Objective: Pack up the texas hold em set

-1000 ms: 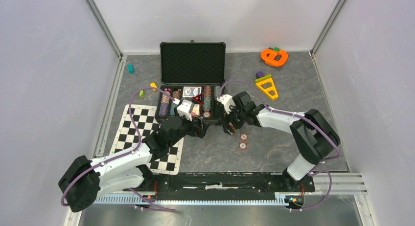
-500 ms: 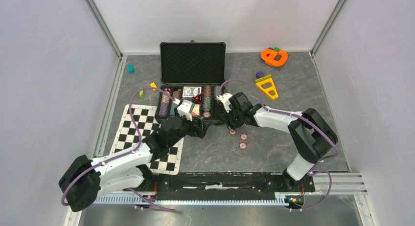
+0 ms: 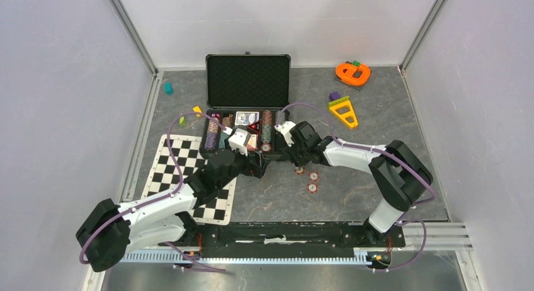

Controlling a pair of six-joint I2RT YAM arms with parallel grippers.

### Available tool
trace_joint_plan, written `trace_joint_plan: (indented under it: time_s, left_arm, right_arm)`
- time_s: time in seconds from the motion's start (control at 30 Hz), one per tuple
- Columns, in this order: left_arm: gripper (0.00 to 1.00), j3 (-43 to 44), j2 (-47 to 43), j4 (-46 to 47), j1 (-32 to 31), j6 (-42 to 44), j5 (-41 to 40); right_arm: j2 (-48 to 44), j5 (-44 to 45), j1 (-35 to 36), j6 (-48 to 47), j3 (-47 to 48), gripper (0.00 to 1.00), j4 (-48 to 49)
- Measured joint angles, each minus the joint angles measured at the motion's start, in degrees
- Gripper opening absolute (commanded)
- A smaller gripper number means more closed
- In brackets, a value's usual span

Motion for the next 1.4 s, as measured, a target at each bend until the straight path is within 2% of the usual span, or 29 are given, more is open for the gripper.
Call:
trace_joint_plan:
  time_s: [0.43,0.77,1.13,1.4]
  left_arm:
    - [0.98,0.00,0.50,0.00,0.00,0.00,0.00]
    - [0.98,0.00,0.96,0.00,0.00,0.00,0.00]
    - [0.98,0.00,0.96,0.00,0.00,0.02,0.00]
    - [0.98,0.00,0.98,0.00,0.00,0.02,0.00]
  right_arm:
    - [1.60,0.83,-0.68,2.29,2.38,0.65,-2.32]
    - [1.62,-2.58,-2.99,3.91,2.23,0.55,-2.75]
    - [1.53,-2.62,-3.41,3.80,2.12,0.38,-2.84]
    - [-0.59,-0.68,-3.41,4.35,2.12,0.36,-8.37]
